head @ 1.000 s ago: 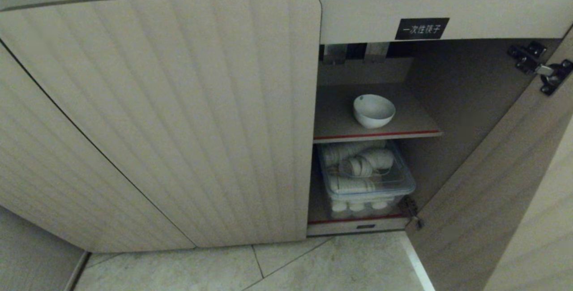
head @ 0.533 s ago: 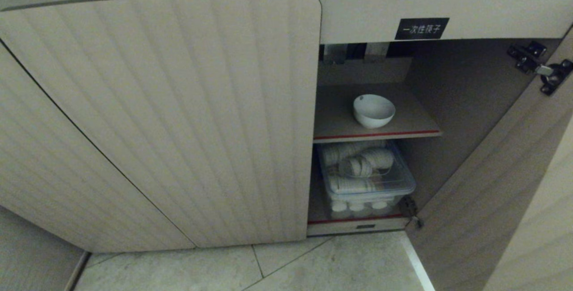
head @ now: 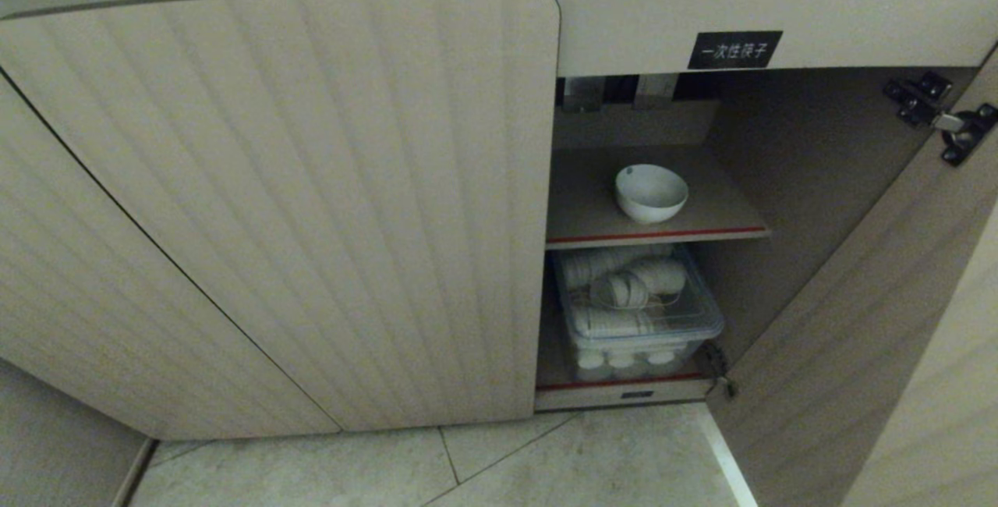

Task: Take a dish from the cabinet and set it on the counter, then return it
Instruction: Take the bowl from the cabinet

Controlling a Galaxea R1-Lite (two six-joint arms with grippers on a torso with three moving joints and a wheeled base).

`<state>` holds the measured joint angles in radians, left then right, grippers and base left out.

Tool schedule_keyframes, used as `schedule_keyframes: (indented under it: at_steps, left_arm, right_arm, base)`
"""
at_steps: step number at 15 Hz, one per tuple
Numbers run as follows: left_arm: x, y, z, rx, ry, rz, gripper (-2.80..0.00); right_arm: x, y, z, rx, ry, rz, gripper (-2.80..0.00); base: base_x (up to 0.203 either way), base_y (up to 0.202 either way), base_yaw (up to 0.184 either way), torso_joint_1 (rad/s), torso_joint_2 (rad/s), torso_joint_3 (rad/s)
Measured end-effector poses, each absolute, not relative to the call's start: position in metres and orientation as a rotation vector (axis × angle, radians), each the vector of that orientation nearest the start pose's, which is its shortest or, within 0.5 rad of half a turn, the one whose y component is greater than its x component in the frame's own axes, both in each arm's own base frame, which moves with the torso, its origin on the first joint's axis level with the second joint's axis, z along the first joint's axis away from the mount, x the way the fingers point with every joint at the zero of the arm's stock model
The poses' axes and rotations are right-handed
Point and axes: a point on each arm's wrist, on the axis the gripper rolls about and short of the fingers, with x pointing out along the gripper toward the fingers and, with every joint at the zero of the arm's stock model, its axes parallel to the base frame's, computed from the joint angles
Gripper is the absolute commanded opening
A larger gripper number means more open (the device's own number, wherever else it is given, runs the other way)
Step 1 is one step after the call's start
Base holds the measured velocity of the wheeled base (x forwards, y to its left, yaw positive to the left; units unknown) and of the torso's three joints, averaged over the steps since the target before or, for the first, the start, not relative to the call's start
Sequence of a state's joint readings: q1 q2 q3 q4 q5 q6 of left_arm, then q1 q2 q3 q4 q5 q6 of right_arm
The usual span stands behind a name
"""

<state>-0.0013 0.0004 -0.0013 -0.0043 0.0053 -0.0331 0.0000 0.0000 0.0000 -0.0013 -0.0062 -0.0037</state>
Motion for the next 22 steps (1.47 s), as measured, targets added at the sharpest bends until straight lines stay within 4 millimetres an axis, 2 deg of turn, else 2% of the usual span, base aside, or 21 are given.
schedule_keyframes:
  at_steps: [22]
  left_arm:
    - [-0.0229,0.0002,0.0763,-0.033,-0.005,0.004,-2.8]
  right_arm:
    - [-0.0228,-0.0001,0.0756,-0.004,-0.001,-0.006,-2.8]
  base:
    - [0.0,0.0,0.0,0.0,0.0,0.0]
